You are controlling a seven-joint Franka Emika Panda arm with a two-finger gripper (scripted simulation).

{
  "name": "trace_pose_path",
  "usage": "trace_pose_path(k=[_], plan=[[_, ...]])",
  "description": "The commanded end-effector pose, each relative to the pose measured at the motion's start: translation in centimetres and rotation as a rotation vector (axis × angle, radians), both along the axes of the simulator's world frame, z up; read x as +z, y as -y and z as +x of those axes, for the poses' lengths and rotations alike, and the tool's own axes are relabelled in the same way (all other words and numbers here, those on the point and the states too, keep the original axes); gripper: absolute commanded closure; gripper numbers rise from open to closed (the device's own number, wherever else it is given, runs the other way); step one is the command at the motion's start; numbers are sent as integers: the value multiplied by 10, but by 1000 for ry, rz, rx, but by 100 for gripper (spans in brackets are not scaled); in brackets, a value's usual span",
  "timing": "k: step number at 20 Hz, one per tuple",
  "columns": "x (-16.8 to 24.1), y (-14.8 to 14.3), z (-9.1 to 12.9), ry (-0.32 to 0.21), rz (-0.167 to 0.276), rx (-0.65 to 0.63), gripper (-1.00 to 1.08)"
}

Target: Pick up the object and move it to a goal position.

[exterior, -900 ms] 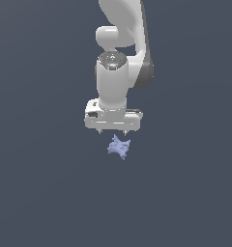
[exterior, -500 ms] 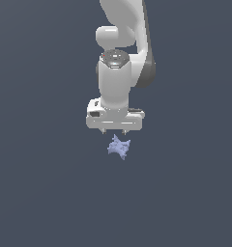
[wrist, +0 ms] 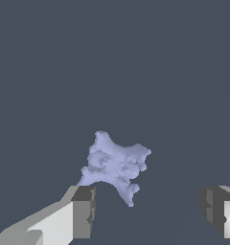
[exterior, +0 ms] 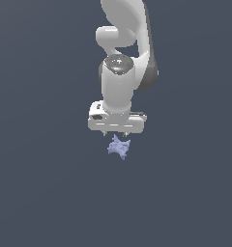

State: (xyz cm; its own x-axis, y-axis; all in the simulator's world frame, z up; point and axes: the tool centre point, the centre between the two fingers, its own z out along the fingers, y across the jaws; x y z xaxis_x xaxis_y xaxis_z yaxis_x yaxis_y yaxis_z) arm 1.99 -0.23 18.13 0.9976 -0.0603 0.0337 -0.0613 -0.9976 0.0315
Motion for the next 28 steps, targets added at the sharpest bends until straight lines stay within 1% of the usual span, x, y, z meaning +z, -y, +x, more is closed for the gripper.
trace_pose_path(k=[1, 5, 9, 12, 17, 23, 28], plan=[[-5, -3, 2, -18, -12, -5, -60], [-18, -9, 8, -59, -43, -20, -60], [-34, -18, 14, -110, -93, -40, -60], [-49, -25, 19, -153, -146, -60, -60], [-73, -36, 25, -212, -250, -96, -60], [-92, -47, 28, -249, -357, -130, -60], [-101, -52, 29, -262, -415, -148, -60]])
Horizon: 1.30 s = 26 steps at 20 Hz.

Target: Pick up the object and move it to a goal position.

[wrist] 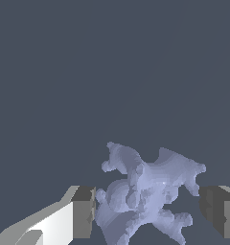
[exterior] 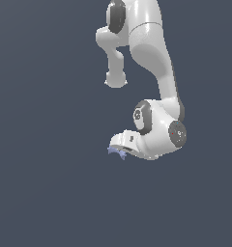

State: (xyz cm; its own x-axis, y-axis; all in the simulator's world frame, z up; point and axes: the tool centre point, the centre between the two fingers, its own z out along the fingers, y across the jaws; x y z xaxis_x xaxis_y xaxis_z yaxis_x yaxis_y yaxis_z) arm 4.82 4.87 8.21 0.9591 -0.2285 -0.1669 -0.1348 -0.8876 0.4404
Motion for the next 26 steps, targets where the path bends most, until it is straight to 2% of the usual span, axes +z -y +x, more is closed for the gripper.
trace_pose_path(k=[1, 5, 20, 21, 26], plan=[[-3, -2, 1, -4, -26, -6, -60], [-6, -3, 1, -8, -43, -10, -60], [-31, 10, -8, -8, -43, -10, -60], [-31, 10, -8, -8, -43, -10, 108], [-31, 10, -8, -8, -43, -10, 108]])
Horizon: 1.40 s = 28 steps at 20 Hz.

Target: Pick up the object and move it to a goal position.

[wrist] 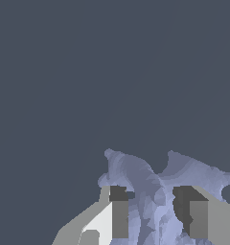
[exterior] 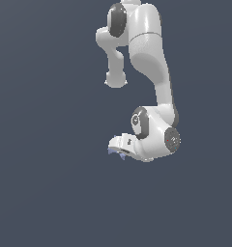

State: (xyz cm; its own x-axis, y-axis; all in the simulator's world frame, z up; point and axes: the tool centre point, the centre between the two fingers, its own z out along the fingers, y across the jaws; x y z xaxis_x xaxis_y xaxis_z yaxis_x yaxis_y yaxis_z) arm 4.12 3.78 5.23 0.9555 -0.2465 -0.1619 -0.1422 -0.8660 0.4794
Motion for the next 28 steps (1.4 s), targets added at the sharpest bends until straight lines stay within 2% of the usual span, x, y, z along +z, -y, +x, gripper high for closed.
trace_pose_path(k=[1, 6, 10, 22, 28], plan=[[-2, -1, -1, -2, 1, 2, 108], [0, 0, 0, 0, 0, 0, 108], [2, -10, 1, 0, 0, 0, 108], [14, -85, 8, -2, 0, 1, 108], [17, -105, 11, -2, 0, 1, 108]])
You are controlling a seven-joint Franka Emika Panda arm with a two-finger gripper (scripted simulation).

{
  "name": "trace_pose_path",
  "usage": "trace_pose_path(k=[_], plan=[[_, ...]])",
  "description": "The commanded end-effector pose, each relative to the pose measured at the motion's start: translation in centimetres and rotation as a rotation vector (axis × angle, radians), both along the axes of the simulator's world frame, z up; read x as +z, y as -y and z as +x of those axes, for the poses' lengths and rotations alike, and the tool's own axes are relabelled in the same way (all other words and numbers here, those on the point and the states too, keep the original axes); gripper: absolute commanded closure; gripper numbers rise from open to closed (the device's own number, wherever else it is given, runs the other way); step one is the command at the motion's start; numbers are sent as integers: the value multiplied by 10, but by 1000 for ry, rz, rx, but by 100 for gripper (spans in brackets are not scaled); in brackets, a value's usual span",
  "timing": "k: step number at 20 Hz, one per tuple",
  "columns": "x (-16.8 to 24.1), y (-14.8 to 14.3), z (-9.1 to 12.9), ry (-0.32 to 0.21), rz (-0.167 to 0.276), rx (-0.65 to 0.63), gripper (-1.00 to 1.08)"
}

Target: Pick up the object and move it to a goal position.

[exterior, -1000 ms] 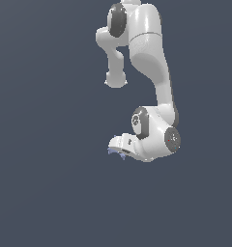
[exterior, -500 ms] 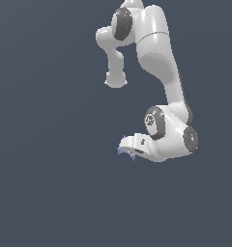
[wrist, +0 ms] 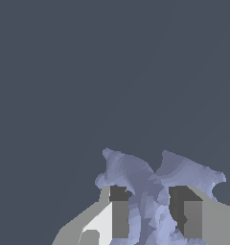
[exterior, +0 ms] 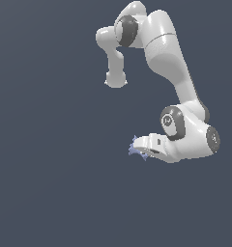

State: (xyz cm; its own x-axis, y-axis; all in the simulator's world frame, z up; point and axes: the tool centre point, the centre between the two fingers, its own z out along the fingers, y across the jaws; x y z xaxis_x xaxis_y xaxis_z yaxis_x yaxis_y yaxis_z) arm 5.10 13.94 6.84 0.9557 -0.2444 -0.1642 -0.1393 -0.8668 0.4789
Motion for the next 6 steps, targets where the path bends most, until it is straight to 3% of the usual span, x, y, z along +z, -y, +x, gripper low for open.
trace_pose_path(k=[1, 6], plan=[[1, -6, 1, 0, 0, -1, 108], [1, -10, 2, 0, -1, -1, 108]])
